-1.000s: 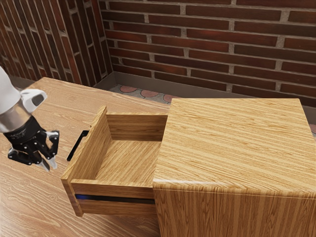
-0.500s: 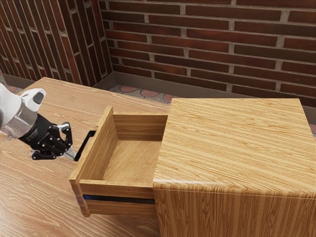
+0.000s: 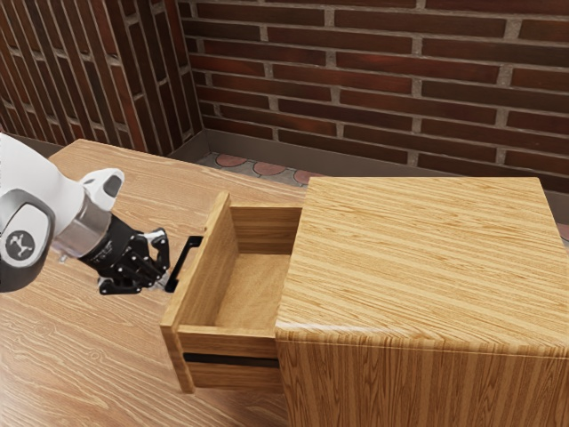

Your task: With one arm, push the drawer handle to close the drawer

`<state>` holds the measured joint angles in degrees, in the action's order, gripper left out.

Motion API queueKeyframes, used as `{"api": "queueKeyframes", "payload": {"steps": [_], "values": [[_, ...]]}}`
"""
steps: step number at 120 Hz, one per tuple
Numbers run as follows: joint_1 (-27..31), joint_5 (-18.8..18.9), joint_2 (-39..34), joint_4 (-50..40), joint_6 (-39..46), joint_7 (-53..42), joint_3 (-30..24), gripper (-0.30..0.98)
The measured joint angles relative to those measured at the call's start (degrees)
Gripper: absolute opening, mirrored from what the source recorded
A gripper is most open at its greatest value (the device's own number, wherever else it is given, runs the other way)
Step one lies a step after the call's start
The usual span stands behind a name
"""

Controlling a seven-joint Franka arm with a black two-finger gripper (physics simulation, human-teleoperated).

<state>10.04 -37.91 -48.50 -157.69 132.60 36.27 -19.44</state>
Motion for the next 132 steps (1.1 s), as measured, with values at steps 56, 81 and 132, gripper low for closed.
{"api": "queueKeyframes", "payload": {"steps": [56, 81, 132], "values": [[-0.7, -1.6, 7.7, 5.0, 4.2, 0.1, -4.6, -0.10], [-1.1, -2.6, 11.2, 7.7, 6.0, 0.2, -7.1, -0.10], [-0.6, -2.9, 21.9, 16.0, 8.2, 0.3, -11.3, -0.10]]}}
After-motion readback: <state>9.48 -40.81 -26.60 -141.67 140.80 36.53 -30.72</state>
